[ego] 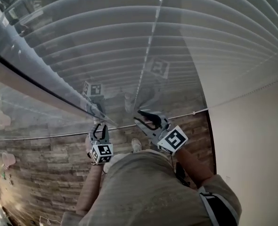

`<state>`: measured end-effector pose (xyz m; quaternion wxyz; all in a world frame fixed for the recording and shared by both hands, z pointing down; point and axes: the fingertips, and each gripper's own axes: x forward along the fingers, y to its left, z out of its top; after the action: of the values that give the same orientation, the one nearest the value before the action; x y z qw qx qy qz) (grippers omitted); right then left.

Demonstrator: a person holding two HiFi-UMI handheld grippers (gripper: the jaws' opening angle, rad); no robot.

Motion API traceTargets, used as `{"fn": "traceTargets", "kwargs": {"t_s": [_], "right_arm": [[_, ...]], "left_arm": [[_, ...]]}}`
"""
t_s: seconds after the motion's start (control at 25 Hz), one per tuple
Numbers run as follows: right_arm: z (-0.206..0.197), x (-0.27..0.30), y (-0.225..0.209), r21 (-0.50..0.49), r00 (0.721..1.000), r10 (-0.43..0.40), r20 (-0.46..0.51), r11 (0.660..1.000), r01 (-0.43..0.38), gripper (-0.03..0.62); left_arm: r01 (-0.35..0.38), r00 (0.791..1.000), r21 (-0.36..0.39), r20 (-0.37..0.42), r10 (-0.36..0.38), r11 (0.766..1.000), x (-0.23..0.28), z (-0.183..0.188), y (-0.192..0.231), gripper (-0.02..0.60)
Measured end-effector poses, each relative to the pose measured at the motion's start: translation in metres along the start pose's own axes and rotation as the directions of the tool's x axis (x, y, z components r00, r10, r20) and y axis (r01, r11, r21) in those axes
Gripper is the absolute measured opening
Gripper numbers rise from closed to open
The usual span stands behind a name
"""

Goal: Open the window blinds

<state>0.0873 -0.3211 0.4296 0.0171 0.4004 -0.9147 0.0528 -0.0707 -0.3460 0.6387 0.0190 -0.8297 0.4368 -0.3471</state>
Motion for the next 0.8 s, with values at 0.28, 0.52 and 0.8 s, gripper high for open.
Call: {"fn": "traceTargets", "kwargs": {"t_s": [0.28,0.52,0.8], "right_arm": [[0.010,0.004,0.004,-0.016,1.000,-0.019,-0.006,1.000,0.019,0.109],[0.018,-0.003,0.006,-0.003,0.999,0.037,0.034,0.999,-0.037,0.106],[0.035,-0.014,0.006,-0.046,0.994,0.047,0.103,0.998,-0.043,0.054]], "left_arm": [[-0.011,1.000,-0.024,-0.014,0.010,1.000,-0.004,0.006,0.000,0.143],[-0.035,0.999,-0.066,-0.029,0.033,0.997,-0.003,0.003,0.003,0.143],[-0.074,0.997,-0.080,-0.031,0.071,0.994,-0.002,0.005,0.011,0.143]]}}
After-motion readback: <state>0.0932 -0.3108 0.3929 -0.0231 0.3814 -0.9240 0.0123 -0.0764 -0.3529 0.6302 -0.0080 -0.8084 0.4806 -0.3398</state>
